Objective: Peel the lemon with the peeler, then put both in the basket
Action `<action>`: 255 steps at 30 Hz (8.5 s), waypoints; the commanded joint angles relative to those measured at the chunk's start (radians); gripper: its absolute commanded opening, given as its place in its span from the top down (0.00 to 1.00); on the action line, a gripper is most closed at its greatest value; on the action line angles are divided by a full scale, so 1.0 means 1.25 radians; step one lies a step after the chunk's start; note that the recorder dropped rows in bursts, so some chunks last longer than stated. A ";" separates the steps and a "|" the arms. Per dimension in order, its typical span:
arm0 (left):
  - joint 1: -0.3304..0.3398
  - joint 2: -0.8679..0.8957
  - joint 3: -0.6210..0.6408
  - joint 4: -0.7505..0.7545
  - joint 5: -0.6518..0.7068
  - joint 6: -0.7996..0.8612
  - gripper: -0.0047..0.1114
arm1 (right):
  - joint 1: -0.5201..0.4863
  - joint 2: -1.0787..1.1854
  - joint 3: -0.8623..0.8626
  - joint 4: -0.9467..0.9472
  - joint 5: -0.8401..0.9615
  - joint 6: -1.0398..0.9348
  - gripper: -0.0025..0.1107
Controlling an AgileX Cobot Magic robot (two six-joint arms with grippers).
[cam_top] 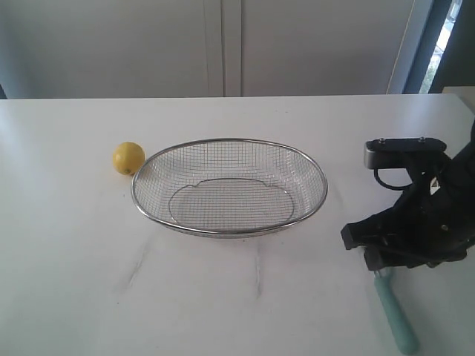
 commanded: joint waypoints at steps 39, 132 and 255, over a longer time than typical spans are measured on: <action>0.001 -0.004 0.003 -0.003 0.001 -0.004 0.96 | 0.003 0.142 0.088 -0.050 -0.076 0.042 0.63; 0.001 -0.004 0.003 -0.003 -0.001 -0.004 0.96 | 0.003 0.158 -0.361 -0.048 0.058 -0.069 0.98; -0.233 1.654 -1.164 -0.119 -0.104 -0.011 0.21 | 0.003 0.158 -0.361 -0.047 0.049 -0.069 0.98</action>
